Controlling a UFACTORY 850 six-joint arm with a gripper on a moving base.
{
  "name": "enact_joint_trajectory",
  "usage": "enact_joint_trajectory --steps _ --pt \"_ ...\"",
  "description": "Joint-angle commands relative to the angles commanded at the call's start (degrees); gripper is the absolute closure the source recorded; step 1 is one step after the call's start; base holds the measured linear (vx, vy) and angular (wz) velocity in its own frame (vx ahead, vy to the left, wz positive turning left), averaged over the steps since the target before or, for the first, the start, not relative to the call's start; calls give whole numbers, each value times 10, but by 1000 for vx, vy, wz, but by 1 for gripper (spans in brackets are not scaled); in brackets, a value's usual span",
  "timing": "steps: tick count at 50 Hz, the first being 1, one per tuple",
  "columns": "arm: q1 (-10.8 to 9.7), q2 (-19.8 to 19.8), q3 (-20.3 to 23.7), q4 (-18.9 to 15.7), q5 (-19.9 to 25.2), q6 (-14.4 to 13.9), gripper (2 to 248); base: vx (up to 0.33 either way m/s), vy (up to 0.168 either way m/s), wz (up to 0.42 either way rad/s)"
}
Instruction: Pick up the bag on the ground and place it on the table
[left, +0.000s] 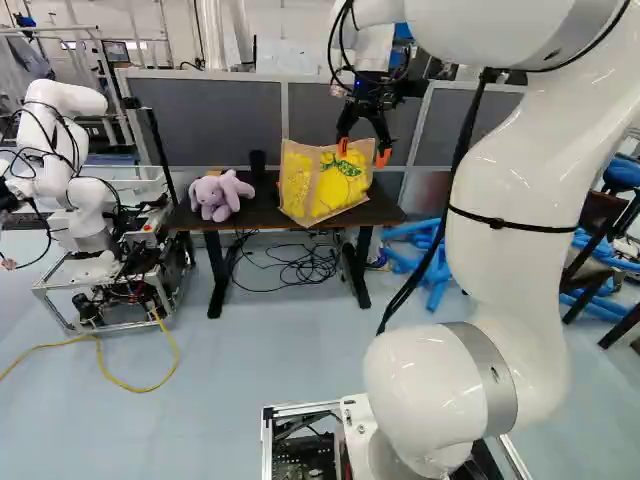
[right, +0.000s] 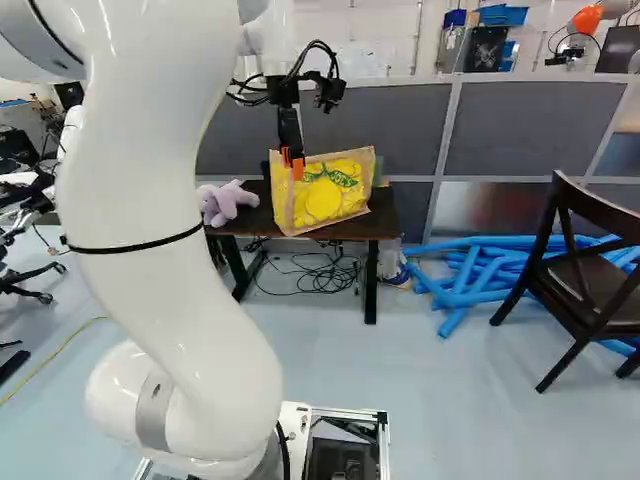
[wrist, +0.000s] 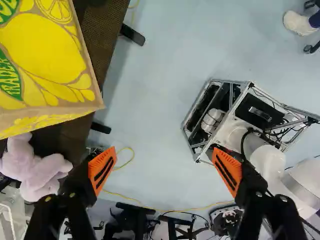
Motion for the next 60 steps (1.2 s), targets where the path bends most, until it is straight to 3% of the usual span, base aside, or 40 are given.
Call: enact_joint_trajectory --steps 31,60 --pt "0 3 7 0 11 -6 3 3 0 -1" --pt "1 17 47 0 73 -37 3 0 0 0"
